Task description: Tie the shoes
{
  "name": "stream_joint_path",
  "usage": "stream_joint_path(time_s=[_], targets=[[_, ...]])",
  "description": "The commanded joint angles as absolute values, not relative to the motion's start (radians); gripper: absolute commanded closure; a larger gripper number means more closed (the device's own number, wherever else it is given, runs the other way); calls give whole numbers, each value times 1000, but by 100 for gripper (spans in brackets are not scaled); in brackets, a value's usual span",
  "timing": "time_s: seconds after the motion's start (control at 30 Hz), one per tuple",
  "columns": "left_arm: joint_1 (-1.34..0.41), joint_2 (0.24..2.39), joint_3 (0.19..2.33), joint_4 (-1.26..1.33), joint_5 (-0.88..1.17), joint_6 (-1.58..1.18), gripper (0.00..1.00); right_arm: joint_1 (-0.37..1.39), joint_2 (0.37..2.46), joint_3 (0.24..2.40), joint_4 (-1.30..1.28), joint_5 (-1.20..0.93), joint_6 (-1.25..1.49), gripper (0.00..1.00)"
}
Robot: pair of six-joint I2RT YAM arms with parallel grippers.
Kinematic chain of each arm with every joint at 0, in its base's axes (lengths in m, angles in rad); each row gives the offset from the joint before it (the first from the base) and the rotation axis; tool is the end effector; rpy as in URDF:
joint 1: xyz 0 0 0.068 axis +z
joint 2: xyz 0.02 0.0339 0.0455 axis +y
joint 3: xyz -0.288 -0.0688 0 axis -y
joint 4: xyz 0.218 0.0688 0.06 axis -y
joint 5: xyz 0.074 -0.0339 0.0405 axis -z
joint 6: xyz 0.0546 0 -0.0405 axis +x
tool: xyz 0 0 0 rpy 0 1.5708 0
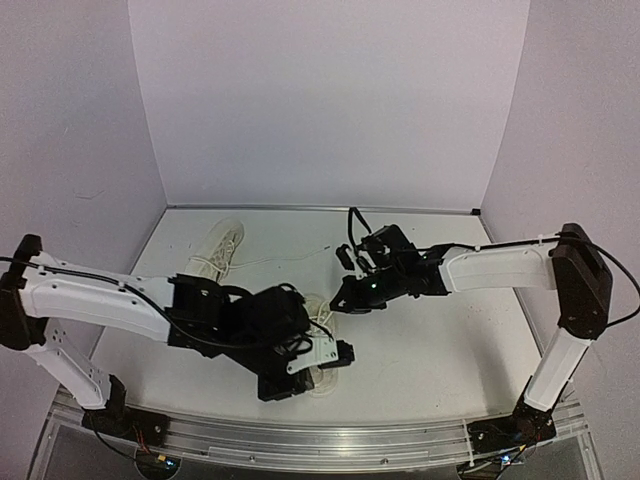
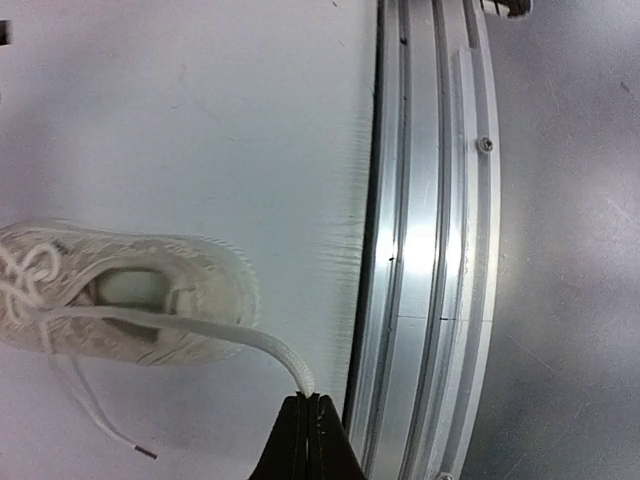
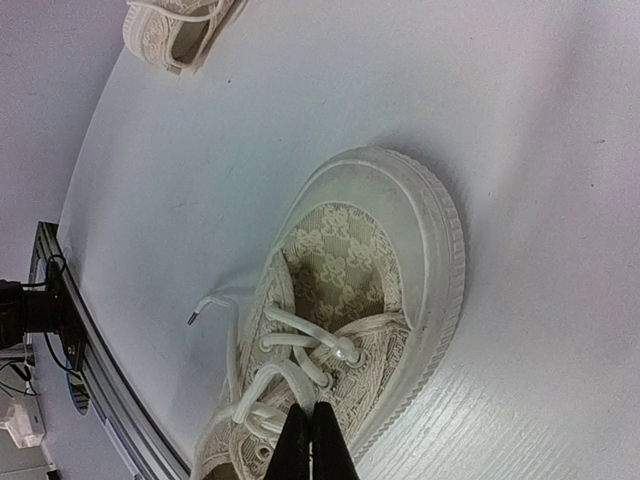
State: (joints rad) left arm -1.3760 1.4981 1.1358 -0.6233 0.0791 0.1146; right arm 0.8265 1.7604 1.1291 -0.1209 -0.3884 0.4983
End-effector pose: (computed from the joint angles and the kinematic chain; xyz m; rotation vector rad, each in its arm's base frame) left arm 0.0529 -0.2904 0.2725 1.8270 1.9330 -0.5575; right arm 0.2399 0.2910 0.2310 -0.6232 2.4487 1.0621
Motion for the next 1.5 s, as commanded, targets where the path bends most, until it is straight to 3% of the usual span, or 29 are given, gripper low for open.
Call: stream_joint_path(time_s=[0.0, 0.53, 0.63, 0.73, 0.9, 1.03, 1.23, 1.47], targets=[[-1412, 1659, 1236, -540, 118, 176, 100, 814, 1775, 1180, -101, -410, 472, 100], [-1382, 1940, 1505, -359, 166, 408, 99, 809, 1789, 1206, -95, -534, 402, 100], [-1345, 1927, 1476, -298, 184, 390, 93, 808, 1791, 1204, -90, -546, 398, 100], [-1321, 1906, 1436, -245, 197, 382, 79, 806, 1795, 1206, -88, -557, 395, 100], [-1314, 1838, 1391, -233, 200, 370, 59, 807, 1801, 1209, -82, -567, 394, 100], [-1290, 1727, 1308, -199, 194, 319, 52, 806, 1808, 1210, -72, -579, 398, 100], [-1220, 1499, 1102, -112, 141, 201, 46, 808, 1814, 1212, -30, -624, 426, 100], [-1179, 1266, 875, -23, -120, 54, 43, 840, 1844, 1246, -10, -646, 445, 96]])
